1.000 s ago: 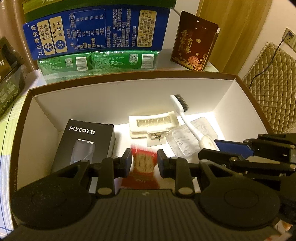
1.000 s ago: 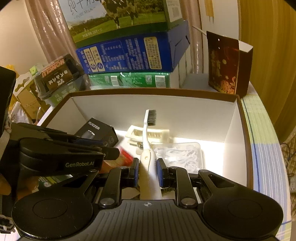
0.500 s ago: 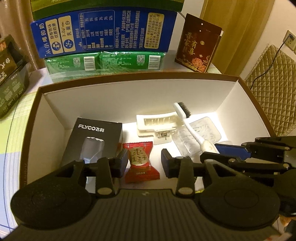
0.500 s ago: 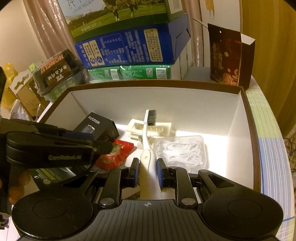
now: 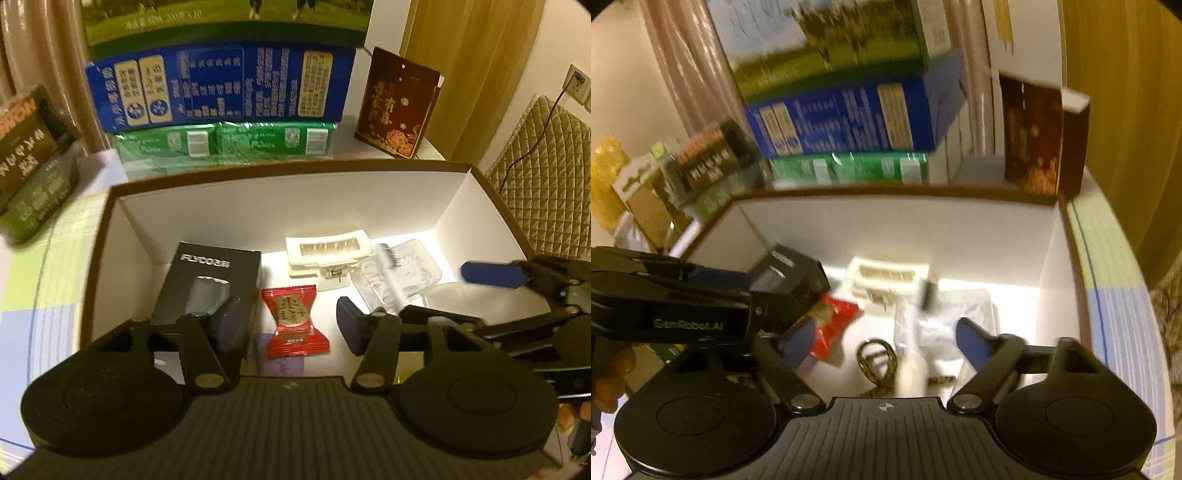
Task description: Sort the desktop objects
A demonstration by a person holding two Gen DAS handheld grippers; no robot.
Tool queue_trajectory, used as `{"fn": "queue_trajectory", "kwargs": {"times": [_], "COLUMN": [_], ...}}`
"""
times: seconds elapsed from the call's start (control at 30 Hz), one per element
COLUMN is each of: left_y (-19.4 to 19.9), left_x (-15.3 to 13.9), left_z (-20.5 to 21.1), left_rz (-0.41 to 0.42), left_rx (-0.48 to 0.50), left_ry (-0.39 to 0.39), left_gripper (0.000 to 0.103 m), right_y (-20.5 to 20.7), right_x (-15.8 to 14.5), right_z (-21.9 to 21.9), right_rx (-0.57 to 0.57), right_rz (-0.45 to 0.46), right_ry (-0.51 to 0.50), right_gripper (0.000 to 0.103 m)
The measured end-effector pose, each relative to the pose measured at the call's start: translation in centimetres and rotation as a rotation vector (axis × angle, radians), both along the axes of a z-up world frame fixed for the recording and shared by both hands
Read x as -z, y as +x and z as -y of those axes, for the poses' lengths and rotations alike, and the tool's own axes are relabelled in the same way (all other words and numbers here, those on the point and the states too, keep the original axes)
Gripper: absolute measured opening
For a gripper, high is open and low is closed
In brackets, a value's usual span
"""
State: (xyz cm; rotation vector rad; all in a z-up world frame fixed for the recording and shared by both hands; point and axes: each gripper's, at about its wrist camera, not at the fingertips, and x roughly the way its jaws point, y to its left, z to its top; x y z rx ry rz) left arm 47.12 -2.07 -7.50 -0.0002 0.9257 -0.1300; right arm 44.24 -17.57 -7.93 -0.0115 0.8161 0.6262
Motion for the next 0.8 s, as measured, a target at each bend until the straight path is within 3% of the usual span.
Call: {"fn": "queue_trajectory", "kwargs": {"times": [0.1, 0.17, 0.23, 0.4, 0.8], "left_y": [-1.2, -2.3, -3.5, -6.6, -13.8], "left_x": [-0.9, -1.7, -2.5, -4.2, -6.7], "left_z": [-0.6, -1.0, -1.4, -2.0, -1.7], "left_rz": [0.026, 0.053, 0.077, 0.124, 0.183], "left_rx": [-0.011, -0.014, -0.023, -0.048, -0.073], "left_ry": [0.013, 0.021, 0.026, 0.049, 0.086], "left_gripper": [0.07, 0.075, 0.087, 0.099, 0.102], "right_y": [-1.5, -2.7, -3.9, -6.3, -12.8], "right_x": [-1.1, -1.8, -2.5, -3.3, -4.7], "right_z": [0.7, 1.3, 2.0, 3.2, 4.7], "right_rx": [0.0, 0.002, 0.011, 0.037, 0.065], "right_rz": [0.025, 0.047, 0.066, 0.076, 0.104], "right_ry": [0.024, 0.034, 0.037, 0.017, -0.044], "right_gripper": [0.094, 0.1, 0.101, 0.101, 0.101]}}
